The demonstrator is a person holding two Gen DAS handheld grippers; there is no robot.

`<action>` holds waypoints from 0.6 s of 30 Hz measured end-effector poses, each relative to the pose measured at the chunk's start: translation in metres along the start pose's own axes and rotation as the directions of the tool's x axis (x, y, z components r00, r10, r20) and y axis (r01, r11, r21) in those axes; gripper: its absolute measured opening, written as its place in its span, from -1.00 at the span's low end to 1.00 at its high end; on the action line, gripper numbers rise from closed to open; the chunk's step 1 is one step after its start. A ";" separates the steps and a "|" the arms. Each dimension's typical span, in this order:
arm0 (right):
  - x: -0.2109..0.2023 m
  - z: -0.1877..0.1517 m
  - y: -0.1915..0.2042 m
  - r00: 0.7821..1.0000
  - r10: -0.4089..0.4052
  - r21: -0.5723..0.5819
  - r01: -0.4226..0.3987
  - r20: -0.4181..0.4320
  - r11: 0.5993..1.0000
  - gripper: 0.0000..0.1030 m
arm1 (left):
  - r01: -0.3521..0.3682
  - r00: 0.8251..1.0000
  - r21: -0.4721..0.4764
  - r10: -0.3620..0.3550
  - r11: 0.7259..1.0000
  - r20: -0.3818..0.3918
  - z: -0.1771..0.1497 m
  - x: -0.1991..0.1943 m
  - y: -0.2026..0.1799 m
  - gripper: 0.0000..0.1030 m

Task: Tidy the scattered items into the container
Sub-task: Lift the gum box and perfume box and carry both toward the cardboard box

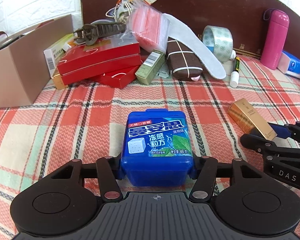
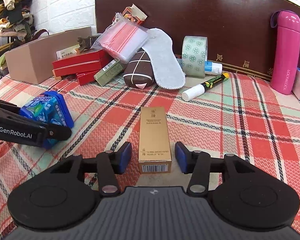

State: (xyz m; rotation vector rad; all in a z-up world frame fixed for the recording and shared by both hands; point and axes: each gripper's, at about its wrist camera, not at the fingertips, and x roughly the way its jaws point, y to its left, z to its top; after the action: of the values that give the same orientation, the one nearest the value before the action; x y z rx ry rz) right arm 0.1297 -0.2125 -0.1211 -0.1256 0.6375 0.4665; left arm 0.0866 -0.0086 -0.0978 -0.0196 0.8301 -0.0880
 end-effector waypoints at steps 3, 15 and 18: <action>-0.001 0.000 0.003 1.000 0.007 -0.009 -0.007 0.001 1.000 -0.30 | 0.025 1.000 -0.008 -0.025 1.000 0.008 -0.002 -0.002 0.006 0.11; -0.008 0.001 0.021 0.996 0.083 0.022 -0.083 -0.022 0.996 -0.33 | 0.086 0.996 -0.069 -0.084 0.994 0.022 -0.018 -0.024 0.035 0.10; -0.010 0.003 0.030 0.992 0.125 0.028 -0.124 -0.030 0.992 -0.33 | 0.078 0.997 -0.075 -0.076 0.994 0.027 -0.022 -0.030 0.041 0.10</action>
State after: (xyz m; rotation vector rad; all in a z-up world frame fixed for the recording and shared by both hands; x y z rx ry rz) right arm 0.1107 -0.1888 -0.1123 -0.0689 0.6844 0.5773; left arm 0.0534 0.0355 -0.0924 -0.1239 0.8081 -0.1291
